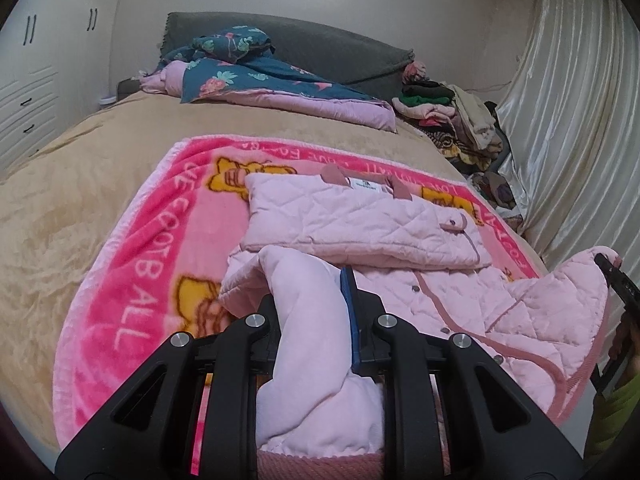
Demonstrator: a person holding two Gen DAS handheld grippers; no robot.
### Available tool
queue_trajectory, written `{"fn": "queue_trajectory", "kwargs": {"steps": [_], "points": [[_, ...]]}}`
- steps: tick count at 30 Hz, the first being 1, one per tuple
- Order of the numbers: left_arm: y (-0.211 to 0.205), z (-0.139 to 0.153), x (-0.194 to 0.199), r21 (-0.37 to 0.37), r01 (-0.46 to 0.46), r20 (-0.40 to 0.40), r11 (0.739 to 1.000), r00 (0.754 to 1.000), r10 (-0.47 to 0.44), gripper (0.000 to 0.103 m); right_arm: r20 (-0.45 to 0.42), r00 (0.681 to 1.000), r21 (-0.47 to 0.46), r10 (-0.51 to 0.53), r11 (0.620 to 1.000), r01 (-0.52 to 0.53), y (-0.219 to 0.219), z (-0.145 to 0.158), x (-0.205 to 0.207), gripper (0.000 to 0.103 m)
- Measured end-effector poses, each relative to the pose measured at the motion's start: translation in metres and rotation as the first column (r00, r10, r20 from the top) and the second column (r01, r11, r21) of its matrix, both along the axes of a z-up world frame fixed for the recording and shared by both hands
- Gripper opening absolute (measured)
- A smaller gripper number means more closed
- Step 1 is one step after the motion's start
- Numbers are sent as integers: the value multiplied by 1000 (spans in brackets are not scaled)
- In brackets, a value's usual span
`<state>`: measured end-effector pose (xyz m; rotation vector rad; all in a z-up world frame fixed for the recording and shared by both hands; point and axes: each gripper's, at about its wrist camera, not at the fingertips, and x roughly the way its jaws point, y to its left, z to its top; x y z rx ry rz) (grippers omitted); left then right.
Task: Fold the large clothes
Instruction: 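Lift the hem with both tools and fold it toward the collar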
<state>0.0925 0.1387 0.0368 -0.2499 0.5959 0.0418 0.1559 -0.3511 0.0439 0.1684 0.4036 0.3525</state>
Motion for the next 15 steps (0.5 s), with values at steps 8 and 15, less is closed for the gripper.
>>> {"fn": "queue_trajectory", "kwargs": {"steps": [8, 15], "points": [[-1, 17, 15, 42, -22, 26, 999, 999, 21, 13, 26, 999, -5, -28, 1000, 28, 0, 12, 13, 16], [-3, 22, 27, 110, -42, 34, 993, 999, 39, 13, 33, 998, 2, -54, 999, 54, 2, 16, 27, 16]]}}
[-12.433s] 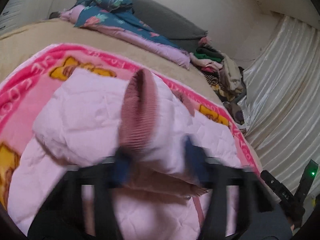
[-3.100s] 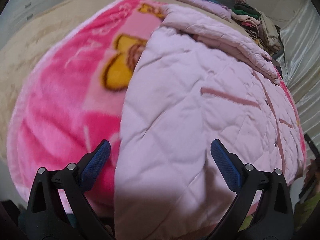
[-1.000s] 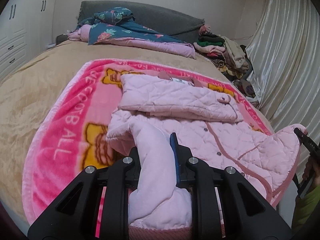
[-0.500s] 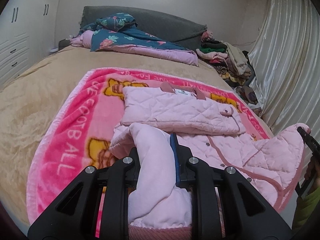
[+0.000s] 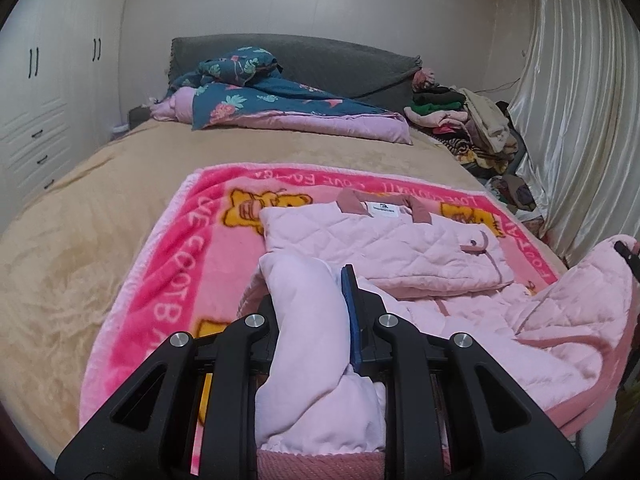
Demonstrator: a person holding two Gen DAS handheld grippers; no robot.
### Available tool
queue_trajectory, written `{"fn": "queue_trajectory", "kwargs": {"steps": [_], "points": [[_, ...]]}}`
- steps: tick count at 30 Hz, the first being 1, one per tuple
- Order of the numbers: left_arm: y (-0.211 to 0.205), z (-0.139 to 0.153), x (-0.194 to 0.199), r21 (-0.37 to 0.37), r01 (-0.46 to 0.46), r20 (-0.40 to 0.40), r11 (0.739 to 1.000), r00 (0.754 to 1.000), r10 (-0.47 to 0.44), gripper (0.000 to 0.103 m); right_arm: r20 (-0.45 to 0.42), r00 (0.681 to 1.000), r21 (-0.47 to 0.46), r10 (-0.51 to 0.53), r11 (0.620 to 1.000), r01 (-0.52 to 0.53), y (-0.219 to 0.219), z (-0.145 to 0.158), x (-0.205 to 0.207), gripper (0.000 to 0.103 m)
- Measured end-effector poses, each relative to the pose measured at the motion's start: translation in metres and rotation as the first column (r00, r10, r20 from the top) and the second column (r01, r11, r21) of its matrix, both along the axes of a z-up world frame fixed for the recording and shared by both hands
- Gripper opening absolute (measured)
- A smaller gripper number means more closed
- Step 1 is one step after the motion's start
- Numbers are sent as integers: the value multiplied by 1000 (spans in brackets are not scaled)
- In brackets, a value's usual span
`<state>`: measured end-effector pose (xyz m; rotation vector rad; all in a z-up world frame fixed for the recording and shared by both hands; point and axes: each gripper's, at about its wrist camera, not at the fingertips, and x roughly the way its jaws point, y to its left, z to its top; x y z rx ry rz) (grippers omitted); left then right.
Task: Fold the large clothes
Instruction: 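Lift the hem with both tools and fold it toward the collar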
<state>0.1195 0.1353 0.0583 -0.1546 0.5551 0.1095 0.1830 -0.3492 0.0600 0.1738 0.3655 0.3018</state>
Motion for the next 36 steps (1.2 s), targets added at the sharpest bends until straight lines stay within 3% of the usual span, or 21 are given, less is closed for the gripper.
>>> {"fn": "queue_trajectory", "kwargs": {"steps": [13, 36], "points": [[6, 4, 26, 28, -43, 21, 999, 999, 42, 14, 7, 999, 10, -54, 999, 53, 3, 1, 31, 16], [14, -15, 70, 97, -126, 35, 987, 992, 123, 15, 24, 994, -49, -103, 993, 105, 25, -7, 85, 16]]}}
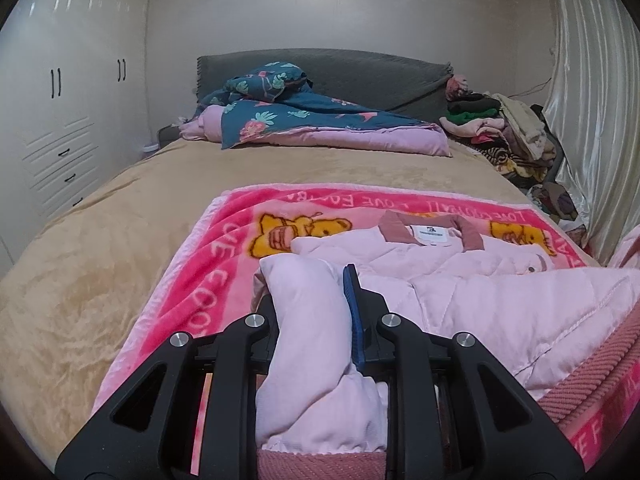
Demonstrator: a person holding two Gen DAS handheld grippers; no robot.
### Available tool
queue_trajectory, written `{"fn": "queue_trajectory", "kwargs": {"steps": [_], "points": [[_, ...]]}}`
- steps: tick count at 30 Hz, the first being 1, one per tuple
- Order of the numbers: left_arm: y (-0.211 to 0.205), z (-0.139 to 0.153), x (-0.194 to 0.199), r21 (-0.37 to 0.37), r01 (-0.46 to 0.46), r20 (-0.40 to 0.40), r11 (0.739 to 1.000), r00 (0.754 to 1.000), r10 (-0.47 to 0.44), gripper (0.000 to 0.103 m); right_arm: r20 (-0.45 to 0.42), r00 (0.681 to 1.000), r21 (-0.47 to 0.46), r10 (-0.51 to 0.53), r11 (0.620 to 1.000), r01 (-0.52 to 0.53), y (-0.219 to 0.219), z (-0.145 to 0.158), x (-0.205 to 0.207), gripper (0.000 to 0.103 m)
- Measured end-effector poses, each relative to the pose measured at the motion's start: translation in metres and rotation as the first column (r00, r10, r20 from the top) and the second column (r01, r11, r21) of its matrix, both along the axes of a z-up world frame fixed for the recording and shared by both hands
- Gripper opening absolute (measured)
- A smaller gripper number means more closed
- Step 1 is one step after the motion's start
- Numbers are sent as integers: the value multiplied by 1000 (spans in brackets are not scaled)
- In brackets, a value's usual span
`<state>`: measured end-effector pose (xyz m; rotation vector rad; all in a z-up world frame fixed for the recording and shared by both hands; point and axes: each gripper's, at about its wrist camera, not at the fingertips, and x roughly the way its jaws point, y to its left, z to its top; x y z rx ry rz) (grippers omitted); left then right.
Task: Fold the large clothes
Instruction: 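Lift the hem with both tools and fold it toward the collar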
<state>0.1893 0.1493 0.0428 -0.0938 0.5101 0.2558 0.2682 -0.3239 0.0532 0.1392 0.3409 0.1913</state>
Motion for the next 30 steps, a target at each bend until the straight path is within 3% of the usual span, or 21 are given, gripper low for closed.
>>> {"fn": "queue_trajectory", "kwargs": {"steps": [10, 21, 26, 30], "points": [[7, -14, 20, -24, -55, -9, 998, 998, 55, 15, -12, 1000, 1, -23, 1000, 23, 5, -7, 24, 16], [7, -20, 39, 0, -79, -20, 997, 997, 79, 15, -41, 999, -3, -21, 1000, 21, 7, -13, 47, 16], [7, -26, 48, 18, -82, -38, 996, 996, 83, 15, -74, 997, 29, 11, 1000, -9, 4, -16, 61, 24], [7, -30, 53, 27, -83, -46, 996, 995, 85, 15, -90, 993, 123, 70, 991, -58, -5, -18, 68, 36]]}}
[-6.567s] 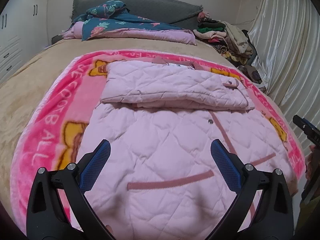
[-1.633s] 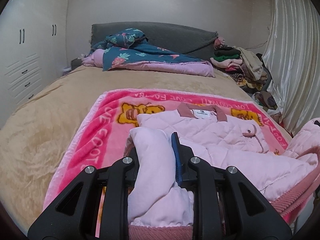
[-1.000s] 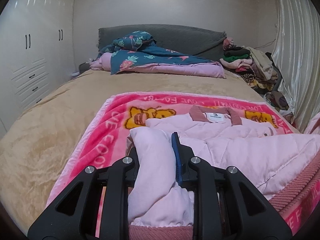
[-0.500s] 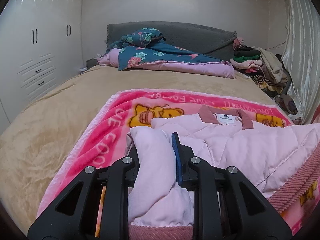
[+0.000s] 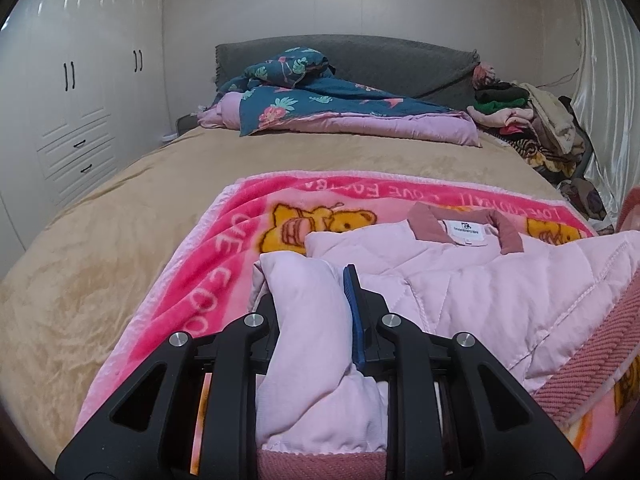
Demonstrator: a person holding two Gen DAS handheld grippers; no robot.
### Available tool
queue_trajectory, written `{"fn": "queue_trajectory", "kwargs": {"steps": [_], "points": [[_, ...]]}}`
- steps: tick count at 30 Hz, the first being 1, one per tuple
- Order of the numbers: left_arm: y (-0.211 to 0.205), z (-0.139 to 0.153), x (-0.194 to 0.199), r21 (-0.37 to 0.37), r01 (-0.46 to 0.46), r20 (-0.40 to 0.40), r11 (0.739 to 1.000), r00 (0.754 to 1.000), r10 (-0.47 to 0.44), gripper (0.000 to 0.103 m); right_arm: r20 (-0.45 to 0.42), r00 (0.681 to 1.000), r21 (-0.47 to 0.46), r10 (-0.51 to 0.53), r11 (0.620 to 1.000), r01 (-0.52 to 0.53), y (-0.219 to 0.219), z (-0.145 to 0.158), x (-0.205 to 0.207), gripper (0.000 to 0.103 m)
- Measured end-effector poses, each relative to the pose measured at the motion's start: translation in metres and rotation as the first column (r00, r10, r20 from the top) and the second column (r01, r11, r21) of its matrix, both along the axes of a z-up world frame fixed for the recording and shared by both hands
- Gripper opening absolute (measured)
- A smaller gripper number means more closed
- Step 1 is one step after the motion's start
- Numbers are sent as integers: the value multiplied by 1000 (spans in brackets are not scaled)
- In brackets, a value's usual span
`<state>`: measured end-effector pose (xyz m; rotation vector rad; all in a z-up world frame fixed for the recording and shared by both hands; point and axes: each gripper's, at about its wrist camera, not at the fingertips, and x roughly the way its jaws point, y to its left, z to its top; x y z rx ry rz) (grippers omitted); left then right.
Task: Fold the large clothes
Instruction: 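Lift the hem with both tools and fold it toward the collar, then open the right tool to release the hem while the left tool holds it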
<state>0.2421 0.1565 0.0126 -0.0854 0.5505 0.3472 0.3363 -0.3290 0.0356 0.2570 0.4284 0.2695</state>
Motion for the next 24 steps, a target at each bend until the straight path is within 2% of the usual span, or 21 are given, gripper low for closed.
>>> {"fn": "queue_trajectory", "kwargs": {"steps": [3, 5, 7, 10, 16, 24], "points": [[-1, -3, 2, 6, 1, -4, 1000, 1000, -1, 15, -2, 1000, 50, 21, 999, -21, -5, -1, 0, 42], [-1, -4, 3, 1, 3, -3, 1000, 1000, -3, 15, 8, 999, 67, 34, 997, -34, -5, -1, -2, 58], [-1, -5, 3, -1, 6, -2, 1000, 1000, -6, 15, 31, 999, 71, 32, 997, -34, -4, 1, -6, 69], [-1, -6, 5, -3, 7, -1, 1000, 1000, -7, 15, 70, 997, 57, 18, 998, -22, -1, 6, -15, 80], [0, -10, 9, -12, 5, 0, 1000, 1000, -5, 15, 128, 992, 20, 12, 1000, -15, 1, 8, -34, 90], [0, -17, 16, -30, 12, -2, 999, 1000, -12, 17, 38, 997, -170, 67, 984, -59, 32, -32, -32, 91]]}}
